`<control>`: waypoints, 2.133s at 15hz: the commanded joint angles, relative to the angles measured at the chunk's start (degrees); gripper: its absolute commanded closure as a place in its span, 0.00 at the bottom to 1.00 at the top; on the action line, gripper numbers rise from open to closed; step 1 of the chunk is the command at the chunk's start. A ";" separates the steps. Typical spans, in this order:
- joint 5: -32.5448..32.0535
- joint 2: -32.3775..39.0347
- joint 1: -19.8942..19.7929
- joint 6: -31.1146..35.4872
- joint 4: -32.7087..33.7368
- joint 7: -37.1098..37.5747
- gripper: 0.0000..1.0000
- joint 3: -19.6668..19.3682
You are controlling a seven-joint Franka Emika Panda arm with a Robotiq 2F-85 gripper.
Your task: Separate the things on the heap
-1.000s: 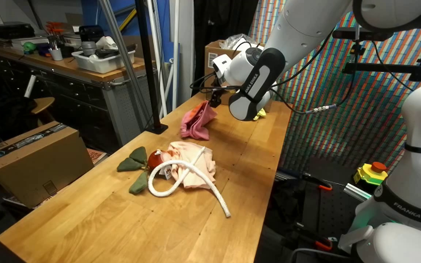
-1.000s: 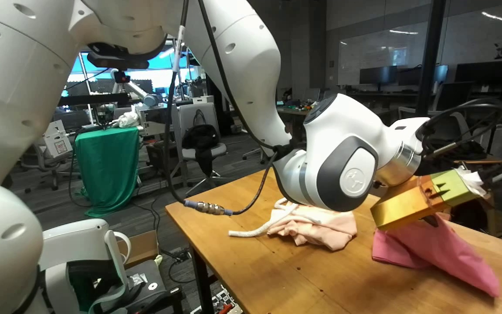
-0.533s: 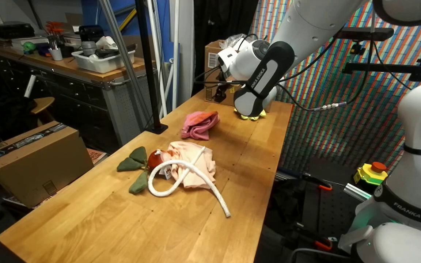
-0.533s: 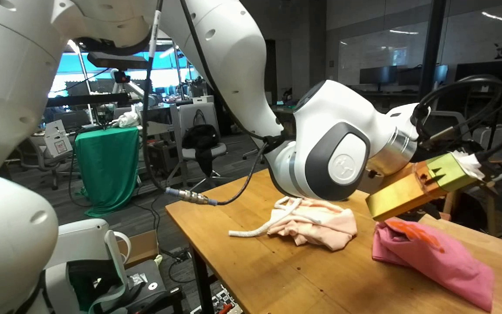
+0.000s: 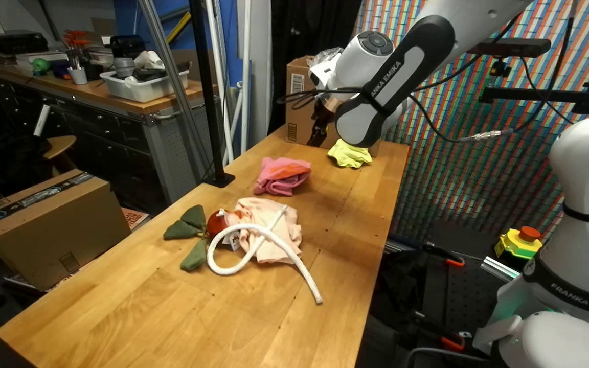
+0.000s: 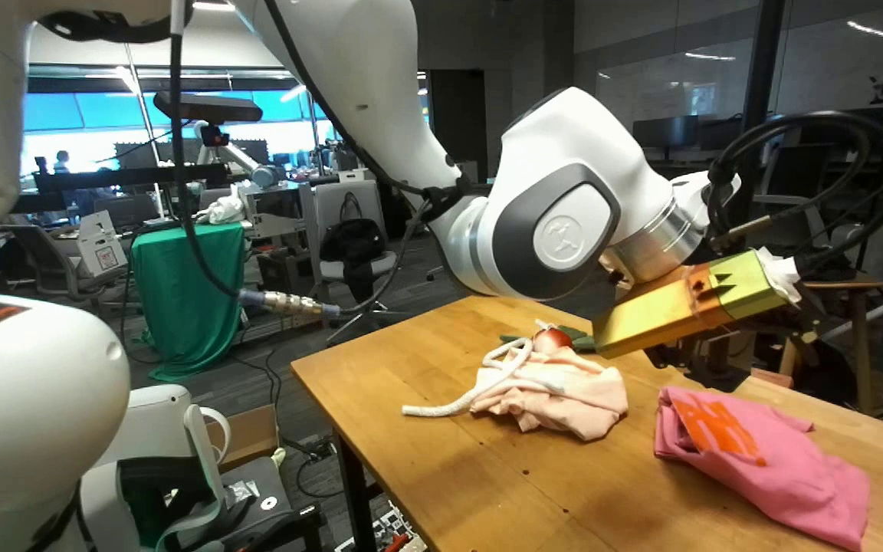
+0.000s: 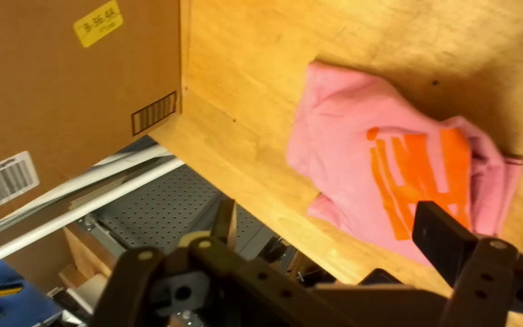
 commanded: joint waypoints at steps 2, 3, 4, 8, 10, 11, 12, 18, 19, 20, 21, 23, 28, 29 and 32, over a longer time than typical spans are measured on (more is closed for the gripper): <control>-1.85 -11.37 7.11 -13.99 -1.51 -2.84 0.00 -5.86; -1.75 -12.27 8.47 -16.36 -1.31 -2.44 0.00 -7.02; -2.05 -13.72 9.68 -19.03 -1.10 -2.47 0.00 -8.08; -3.45 -17.86 13.68 -26.92 -0.85 -1.52 0.00 -10.86; -4.03 -19.80 14.82 -32.07 -0.68 -1.52 0.00 -11.12; -4.33 -20.93 15.22 -35.01 -0.58 -1.65 0.00 -11.02; -4.59 -21.96 15.46 -37.79 -0.43 -1.67 0.00 -10.88; -6.26 -29.13 -10.01 -52.68 -1.55 -3.18 0.00 17.34; -4.81 -29.20 -13.75 -54.01 -1.86 -3.81 0.00 21.44; -3.40 -29.24 -17.48 -53.98 -2.42 -4.25 0.00 25.43; -1.55 -29.43 -21.33 -54.71 -2.70 -5.18 0.00 29.36; 2.68 -28.88 -28.97 -54.75 -3.39 -5.48 0.00 37.38; 12.90 -27.53 -43.06 -53.47 -4.85 -7.52 0.00 52.17; 14.45 -27.16 -44.55 -52.79 -5.12 -7.62 0.00 53.86; 18.12 -26.17 -47.66 -50.18 -5.96 -7.37 0.00 57.80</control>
